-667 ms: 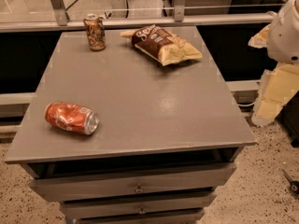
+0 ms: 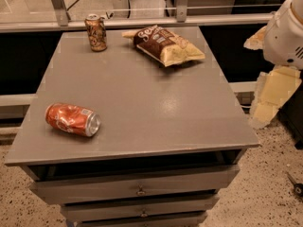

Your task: Pick coke can

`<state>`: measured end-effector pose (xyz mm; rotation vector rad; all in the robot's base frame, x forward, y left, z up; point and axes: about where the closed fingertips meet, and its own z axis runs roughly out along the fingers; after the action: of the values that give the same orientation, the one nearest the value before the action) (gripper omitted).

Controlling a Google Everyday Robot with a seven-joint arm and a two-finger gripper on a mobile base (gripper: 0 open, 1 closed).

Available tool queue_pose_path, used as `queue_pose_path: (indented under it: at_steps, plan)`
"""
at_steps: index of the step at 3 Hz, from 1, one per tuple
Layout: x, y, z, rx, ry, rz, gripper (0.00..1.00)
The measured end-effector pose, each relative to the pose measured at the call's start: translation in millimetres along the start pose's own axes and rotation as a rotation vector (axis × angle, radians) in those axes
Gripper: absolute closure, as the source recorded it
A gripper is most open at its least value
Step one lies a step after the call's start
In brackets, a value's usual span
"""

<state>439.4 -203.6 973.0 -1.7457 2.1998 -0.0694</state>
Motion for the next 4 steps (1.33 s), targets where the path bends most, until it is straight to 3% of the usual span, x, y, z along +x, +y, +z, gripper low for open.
queue_pose_path:
  at_steps: [2,4]
  plan:
    - [-134.2,29.3,45.6,-0.084,-0.211,-0.137,0.0]
    - [-246.1,76.8,83.9,-0.143,-0.337,-0.177,0.0]
